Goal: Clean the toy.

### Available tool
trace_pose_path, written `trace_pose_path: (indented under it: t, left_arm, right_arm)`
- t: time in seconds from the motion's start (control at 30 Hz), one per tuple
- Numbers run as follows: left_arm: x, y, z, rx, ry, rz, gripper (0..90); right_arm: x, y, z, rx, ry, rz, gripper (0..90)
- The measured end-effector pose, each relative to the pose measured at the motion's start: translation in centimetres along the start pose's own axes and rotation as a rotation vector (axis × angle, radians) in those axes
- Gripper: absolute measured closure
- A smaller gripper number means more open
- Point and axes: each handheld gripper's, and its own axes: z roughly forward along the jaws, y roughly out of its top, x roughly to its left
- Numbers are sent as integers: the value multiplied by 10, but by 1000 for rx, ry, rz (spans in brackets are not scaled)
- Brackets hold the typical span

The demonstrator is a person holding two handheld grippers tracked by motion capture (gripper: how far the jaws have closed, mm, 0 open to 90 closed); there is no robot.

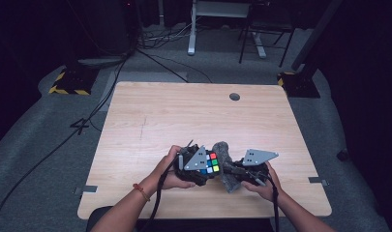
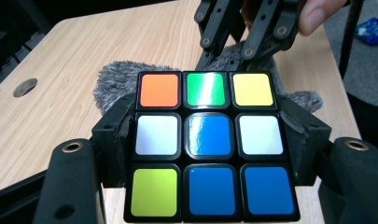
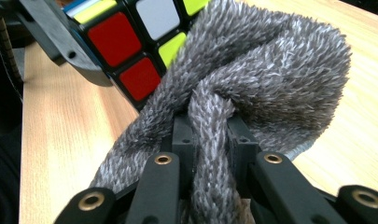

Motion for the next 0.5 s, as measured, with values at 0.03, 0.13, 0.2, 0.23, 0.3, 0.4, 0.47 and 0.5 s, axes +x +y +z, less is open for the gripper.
trace_pose_path:
  t: [0.03, 0.13, 0.2, 0.23, 0.3, 0.4, 0.47, 0.5]
  left_arm:
    - [0, -1, 1, 3, -5, -6, 333]
    - [-1, -2, 6, 36, -5, 1, 333]
    - [-1, -2, 9, 51, -9, 4, 333]
    - [-1, -3, 10, 59, -10, 9, 333]
    - [-1, -3, 11, 59, -17, 5, 333]
    - [-2, -1, 9, 45, -6, 11, 333]
    - [-2, -1, 6, 28, -4, 8, 334]
    - [-2, -1, 4, 23, -3, 6, 334]
  right_arm:
    - [1, 1, -1, -7, 0, -3, 776]
    - [3, 5, -7, -50, 19, -4, 776]
    - [7, 10, -11, -72, 20, -20, 776]
    - [8, 11, -13, -85, 23, -26, 776]
    - [9, 13, -16, -99, 28, -26, 776]
    - [9, 14, -16, -106, 23, -32, 775]
    - [9, 13, -13, -72, 1, -44, 776]
    - [8, 11, -10, -44, -11, -46, 776]
